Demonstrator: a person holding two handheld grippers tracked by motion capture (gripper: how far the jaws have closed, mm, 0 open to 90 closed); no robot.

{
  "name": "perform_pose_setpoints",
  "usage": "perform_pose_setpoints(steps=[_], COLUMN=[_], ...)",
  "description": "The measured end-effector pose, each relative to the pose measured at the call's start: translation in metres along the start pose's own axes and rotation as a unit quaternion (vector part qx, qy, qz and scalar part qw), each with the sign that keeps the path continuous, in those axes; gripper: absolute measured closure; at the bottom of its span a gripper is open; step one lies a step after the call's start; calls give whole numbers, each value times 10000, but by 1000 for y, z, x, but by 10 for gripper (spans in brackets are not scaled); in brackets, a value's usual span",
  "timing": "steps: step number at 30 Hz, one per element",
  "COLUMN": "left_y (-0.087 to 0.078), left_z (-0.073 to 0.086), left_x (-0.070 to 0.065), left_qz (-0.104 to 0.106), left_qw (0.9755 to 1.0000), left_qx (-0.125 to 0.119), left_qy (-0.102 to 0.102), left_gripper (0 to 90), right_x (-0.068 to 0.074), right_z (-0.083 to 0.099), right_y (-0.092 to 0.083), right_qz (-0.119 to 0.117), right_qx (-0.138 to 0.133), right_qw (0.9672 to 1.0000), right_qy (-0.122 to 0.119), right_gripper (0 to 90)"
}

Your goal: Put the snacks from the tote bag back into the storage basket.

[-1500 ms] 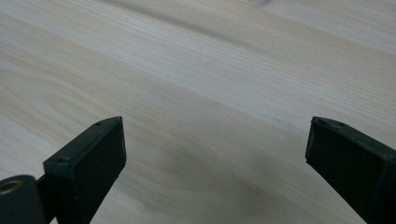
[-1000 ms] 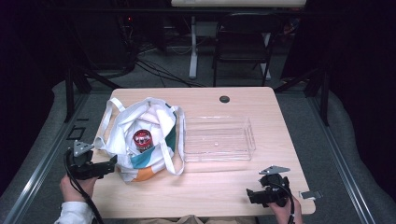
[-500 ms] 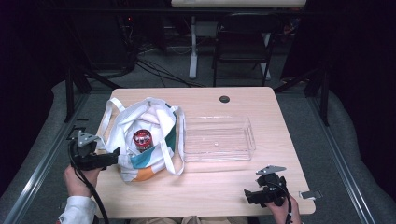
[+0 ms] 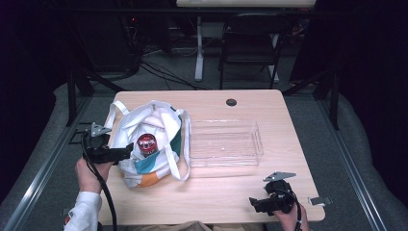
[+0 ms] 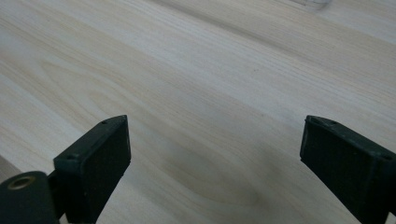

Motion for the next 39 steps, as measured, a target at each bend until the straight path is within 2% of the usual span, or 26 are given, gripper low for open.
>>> perform_pose_setpoints(steps=[3,10,14,16,19,21,23,25,32,35,36,38,39], left_y=[9,21,33,36,42,45,51,56,71,76,80,82,83], left_z=[-5,-18,-26,-28,-32,-33,-34,-32,-29,-27,-26,-26,-25], left_x=[-5,-12,-17,-18,-20,-19,-18,-18,-22,-24,-25,-25,-26], left_qz=[115,240,366,357,466,500,396,413,513,603,678,662,723], left_qw=[9999,9994,9983,9983,9975,9969,9974,9965,9948,9930,9916,9912,9900], left_qx=[104,185,337,346,395,464,452,577,774,913,985,1017,1081], left_qy=[51,177,288,302,346,380,391,432,425,456,488,524,539], left_gripper=[0,0,0,0,0,0,0,16,21,20,38,41,42], right_x=[0,1,-1,-1,-1,-1,-2,-1,2,3,3,3,3], right_z=[0,2,5,5,7,7,7,6,6,6,6,7,7], right_y=[3,4,2,1,2,2,2,4,5,6,6,6,6], right_qz=[-24,-7,46,45,74,59,75,57,65,68,60,50,54], right_qx=[44,95,71,80,105,131,118,122,212,197,220,251,260], right_qw=[10000,9999,10000,10000,9999,9999,9999,9999,9996,9997,9996,9995,9995], right_qy=[-26,-59,-20,-30,-41,-40,-14,-39,-148,-142,-150,-168,-170], right_gripper=[68,68,68,69,69,69,69,69,70,70,70,71,70])
Point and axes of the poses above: each handheld gripper's, and its own axes: y roughly forward along the jaws, z roughly out of its underside, x roughly to its left, the point moved 8 cm from there along y, roughly forward along the jaws, and after that the axes turned 13 degrees about y, right-handed, at the moved point
